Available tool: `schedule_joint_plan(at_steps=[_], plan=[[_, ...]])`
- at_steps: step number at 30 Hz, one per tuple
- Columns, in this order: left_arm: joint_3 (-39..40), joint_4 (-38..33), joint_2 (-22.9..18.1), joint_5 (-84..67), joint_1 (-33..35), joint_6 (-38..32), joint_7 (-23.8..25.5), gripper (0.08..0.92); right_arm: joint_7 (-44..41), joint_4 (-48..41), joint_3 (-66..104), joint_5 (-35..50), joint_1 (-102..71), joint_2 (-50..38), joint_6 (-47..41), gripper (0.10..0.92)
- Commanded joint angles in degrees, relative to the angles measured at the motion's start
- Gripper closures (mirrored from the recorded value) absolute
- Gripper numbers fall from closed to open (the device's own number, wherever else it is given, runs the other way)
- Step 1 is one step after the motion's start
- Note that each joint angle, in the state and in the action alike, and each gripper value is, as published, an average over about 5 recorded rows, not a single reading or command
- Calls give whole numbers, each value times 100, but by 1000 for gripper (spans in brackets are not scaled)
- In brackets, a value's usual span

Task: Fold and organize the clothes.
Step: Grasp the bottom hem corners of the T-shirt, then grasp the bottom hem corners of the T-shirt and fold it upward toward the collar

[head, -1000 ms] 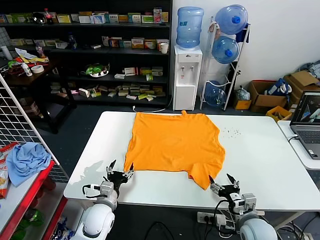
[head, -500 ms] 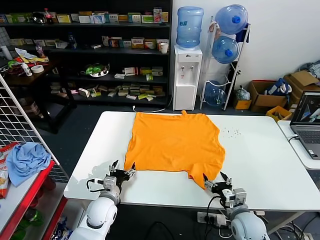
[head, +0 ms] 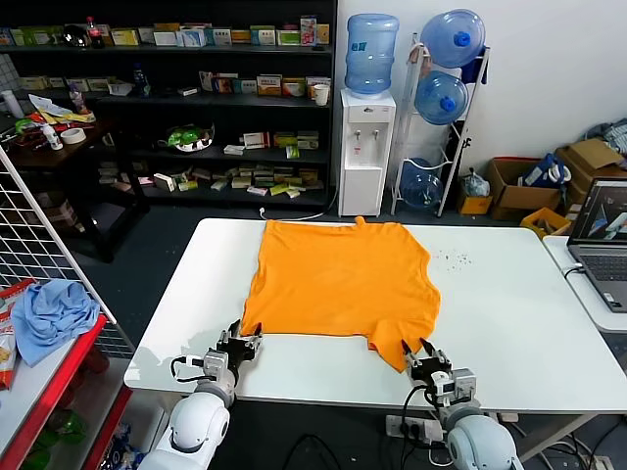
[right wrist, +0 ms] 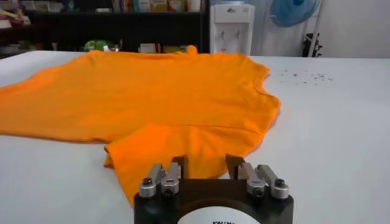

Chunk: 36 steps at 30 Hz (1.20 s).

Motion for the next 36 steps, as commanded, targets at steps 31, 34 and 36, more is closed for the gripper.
schedule_joint_plan(at_steps=[31,34,36], plan=[[-125,-2138,729,-43,1780,-16,-359,892,-30,2409,738,-788,-2514,-921,-96,901],[-117,-2310,801,33,2189,-80,-397,892,-15,2629,862,-860,-2862,-991,-65,901],[-130,-2419,854,74,2384,-115,-423,892,3,2745,920,-894,-3037,-1030,-39,901]])
